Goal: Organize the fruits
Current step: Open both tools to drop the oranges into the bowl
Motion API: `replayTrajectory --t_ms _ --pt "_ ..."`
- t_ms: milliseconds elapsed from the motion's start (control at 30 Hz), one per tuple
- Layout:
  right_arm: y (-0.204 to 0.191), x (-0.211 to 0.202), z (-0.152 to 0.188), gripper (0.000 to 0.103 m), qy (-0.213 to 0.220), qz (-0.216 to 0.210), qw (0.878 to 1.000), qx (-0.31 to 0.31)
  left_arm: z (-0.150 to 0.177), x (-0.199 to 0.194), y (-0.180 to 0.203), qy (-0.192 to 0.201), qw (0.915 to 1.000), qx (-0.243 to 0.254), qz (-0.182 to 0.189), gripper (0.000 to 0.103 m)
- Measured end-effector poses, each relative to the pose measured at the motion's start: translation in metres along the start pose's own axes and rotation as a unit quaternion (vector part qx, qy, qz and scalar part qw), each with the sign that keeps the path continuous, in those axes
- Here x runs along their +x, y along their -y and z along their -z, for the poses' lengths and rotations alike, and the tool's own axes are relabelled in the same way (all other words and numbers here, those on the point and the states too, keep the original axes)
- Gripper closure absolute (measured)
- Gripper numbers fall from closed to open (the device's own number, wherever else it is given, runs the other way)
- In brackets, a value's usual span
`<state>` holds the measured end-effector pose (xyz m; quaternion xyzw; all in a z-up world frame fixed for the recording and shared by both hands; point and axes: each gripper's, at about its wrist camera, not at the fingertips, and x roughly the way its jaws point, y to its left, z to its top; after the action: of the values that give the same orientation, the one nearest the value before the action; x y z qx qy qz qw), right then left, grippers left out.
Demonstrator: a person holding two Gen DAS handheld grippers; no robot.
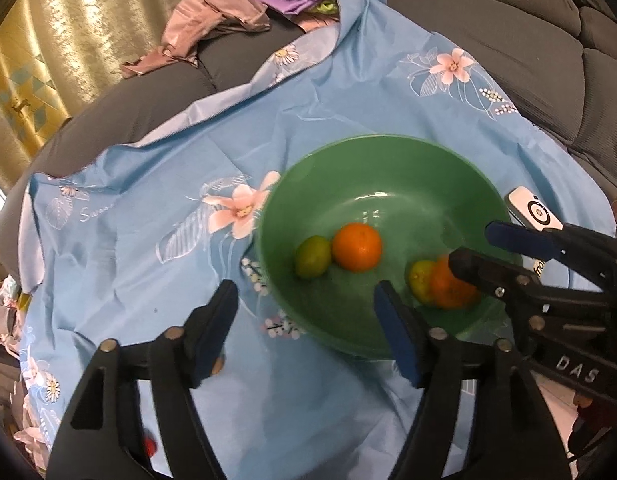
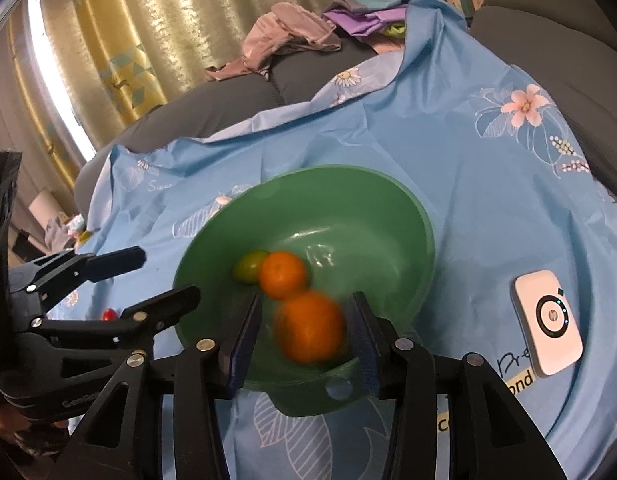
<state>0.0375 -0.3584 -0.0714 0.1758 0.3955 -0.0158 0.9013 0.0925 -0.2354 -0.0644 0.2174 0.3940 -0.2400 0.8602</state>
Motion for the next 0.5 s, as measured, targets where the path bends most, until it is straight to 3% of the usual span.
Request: replayTrajectory --t_ms 100,200,333,500 --pt "-0.003 -0.006 -0.001 0.056 0.005 0.005 1.000 -0.001 0.004 -0.014 -0.003 0.015 0.9998 0.000 -0.014 0.028" --pt "-0.008 -0.013 -0.001 0.055 0.010 -0.003 1.000 -0.004 0.010 -0.030 -0.007 0.034 0.9988 -0.002 -0.036 0.015" --pt "-0.019 -0.020 0.000 0.049 0.014 -0.012 1.000 -0.015 0.019 -0.048 -0.016 0.047 0.9975 -0.010 -0.052 0.012" --pt "-0.033 -0.030 0.001 0.049 0.018 -0.025 0.999 -0.025 0.034 -0.070 -0.031 0.058 0.9956 -0.031 -0.066 0.010"
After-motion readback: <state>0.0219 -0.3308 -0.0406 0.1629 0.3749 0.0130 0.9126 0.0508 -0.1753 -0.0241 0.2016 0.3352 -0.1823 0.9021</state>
